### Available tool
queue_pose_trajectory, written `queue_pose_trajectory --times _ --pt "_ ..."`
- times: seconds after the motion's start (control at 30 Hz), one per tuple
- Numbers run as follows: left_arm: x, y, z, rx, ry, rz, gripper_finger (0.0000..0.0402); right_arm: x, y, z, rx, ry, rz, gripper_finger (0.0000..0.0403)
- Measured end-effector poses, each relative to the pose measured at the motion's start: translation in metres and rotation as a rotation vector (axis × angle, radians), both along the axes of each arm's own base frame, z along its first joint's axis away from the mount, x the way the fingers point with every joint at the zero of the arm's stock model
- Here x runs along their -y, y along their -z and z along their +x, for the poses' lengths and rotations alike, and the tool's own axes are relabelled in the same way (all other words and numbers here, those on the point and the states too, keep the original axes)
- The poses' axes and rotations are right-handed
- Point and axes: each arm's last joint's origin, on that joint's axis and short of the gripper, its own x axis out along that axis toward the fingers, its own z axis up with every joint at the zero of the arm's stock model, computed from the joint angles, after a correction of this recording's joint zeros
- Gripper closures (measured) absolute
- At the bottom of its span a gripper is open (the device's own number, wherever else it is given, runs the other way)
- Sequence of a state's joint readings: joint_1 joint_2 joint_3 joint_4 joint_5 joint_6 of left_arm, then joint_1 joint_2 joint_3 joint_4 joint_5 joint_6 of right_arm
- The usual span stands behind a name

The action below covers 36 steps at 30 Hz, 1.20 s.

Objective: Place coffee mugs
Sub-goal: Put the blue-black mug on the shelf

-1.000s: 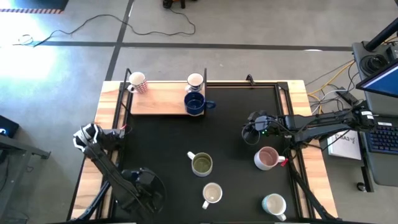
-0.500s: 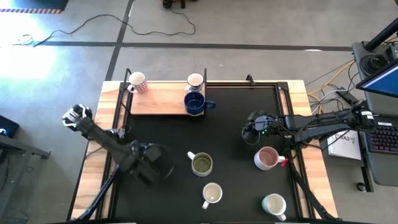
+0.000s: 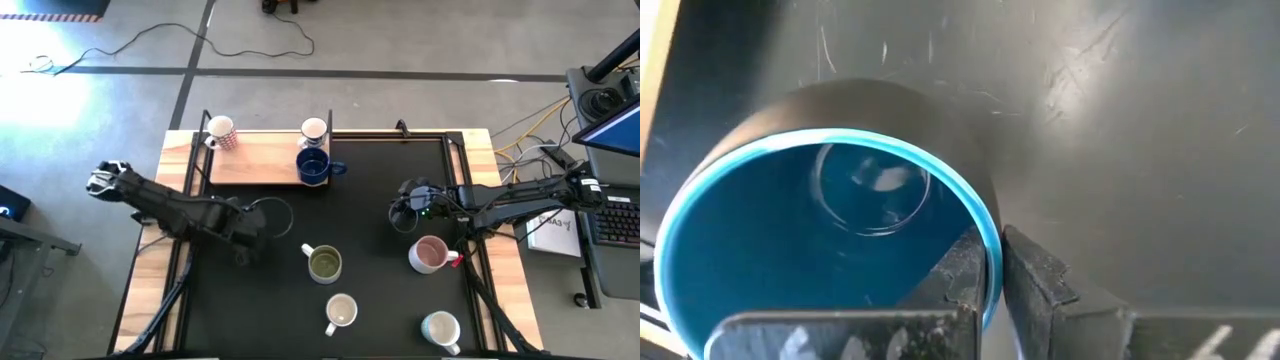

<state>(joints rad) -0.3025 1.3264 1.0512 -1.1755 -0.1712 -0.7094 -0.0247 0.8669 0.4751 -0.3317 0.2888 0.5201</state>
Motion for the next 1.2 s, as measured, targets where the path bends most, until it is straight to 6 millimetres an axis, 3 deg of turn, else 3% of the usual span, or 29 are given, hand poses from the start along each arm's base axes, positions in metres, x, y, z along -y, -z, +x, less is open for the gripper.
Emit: queue_pose_trajectory --times 0.43,1.0,1.2 --pt "-0.046 -0.003 0.006 -0.02 0.043 0.037 0.0391 0.0 0.0 0.0 0.0 0.0 0.0 0.0335" --pt "-0.119 -0.02 -0.016 0.024 0.054 -0.003 0.0391 0.0 0.0 0.0 0.0 0.0 0.0 0.0335" --pt "-0.138 -0.035 -0.023 -0.003 0.047 -0.011 0.0391 0.0 0.0 0.0 0.0 0.0 0.0 0.0335"
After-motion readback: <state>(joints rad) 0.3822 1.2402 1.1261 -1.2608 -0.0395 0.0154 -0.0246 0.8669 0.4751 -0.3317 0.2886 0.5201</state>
